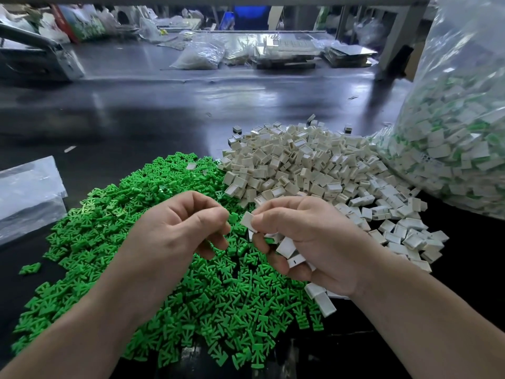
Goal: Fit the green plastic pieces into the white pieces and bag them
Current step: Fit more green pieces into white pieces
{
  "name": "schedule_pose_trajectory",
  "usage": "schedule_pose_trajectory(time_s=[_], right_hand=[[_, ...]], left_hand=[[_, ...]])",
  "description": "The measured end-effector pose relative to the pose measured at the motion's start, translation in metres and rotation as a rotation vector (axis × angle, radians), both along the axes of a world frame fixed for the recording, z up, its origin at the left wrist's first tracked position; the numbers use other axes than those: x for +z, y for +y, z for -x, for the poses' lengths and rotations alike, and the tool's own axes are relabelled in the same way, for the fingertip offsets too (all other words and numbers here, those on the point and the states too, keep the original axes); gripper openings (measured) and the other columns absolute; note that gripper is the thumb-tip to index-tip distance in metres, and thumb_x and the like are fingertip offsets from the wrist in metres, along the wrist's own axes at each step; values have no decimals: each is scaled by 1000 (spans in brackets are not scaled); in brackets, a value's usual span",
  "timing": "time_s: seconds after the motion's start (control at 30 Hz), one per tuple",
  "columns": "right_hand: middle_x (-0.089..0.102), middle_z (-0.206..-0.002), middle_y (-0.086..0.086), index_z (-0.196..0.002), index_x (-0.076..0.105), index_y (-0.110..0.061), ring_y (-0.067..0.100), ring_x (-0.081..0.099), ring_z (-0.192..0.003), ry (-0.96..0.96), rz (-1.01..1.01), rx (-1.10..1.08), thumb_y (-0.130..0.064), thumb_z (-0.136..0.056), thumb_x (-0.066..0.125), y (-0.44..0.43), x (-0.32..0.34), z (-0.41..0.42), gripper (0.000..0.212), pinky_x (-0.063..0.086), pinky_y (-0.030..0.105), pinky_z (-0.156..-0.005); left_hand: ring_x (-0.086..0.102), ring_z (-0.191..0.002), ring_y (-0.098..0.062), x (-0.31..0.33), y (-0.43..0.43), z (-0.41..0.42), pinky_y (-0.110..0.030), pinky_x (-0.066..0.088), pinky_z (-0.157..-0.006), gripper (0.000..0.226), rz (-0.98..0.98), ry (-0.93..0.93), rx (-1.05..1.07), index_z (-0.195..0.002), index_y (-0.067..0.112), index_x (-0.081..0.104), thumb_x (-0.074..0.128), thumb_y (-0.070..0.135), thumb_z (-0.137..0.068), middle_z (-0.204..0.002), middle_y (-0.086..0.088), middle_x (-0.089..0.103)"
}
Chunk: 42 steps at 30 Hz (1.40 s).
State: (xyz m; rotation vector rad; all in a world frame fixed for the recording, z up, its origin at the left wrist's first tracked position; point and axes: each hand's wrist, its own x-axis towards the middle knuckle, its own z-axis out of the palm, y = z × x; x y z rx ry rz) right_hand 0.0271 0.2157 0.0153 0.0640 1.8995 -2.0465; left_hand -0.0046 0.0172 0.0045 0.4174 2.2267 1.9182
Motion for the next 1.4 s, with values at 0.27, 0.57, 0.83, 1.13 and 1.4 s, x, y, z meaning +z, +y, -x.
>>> schedule_pose_trajectory(time_s=[0.27, 0.57, 0.83, 1.13, 1.4], right_hand=[[62, -66, 0, -75, 68, -23, 13, 49, -41, 29, -36, 25, -17, -93, 66, -2, 3, -3, 19, 29, 15, -37], [64, -69, 1, -83, 69, -19, 14, 53, -44, 141, -69, 7, -20, -96, 64, -3, -1, -5, 14, 32, 17, -36], [62, -67, -1, -88, 67, -14, 13, 52, -44, 138, -177, 110, -21, -98, 64, -5, 1, -6, 12, 31, 18, -36], [62, -67, 0, -82, 68, -19, 13, 51, -43, 134, -87, 4, -21, -97, 64, -8, 4, -8, 16, 31, 17, -37], [63, -68, 1, -80, 67, -20, 12, 52, -43, 90, -56, 91, -21, -97, 65, -19, 7, -13, 17, 32, 16, -37]], left_hand=[[68, -67, -21, -2, 6, -4, -24, 51, -53, 18, -146, -108, -55, -76, 22, 72, 69, 39, -70, -77, -10, 71], [63, -59, -21, 3, 5, -5, -25, 48, -49, 8, -140, -187, -130, -69, 19, 70, 69, 27, -71, -70, -10, 66], [63, -57, -25, 9, -4, -3, -29, 51, -50, 18, -102, -253, -244, -71, 15, 71, 74, 32, -65, -68, -11, 64], [61, -60, -24, 2, 6, -9, -29, 51, -53, 14, -241, -236, -169, -75, 11, 69, 72, 25, -73, -72, -15, 63], [65, -89, -37, -1, 13, -3, -48, 55, -74, 62, -408, -260, -103, -97, 4, 69, 55, 62, -80, -104, -25, 68]])
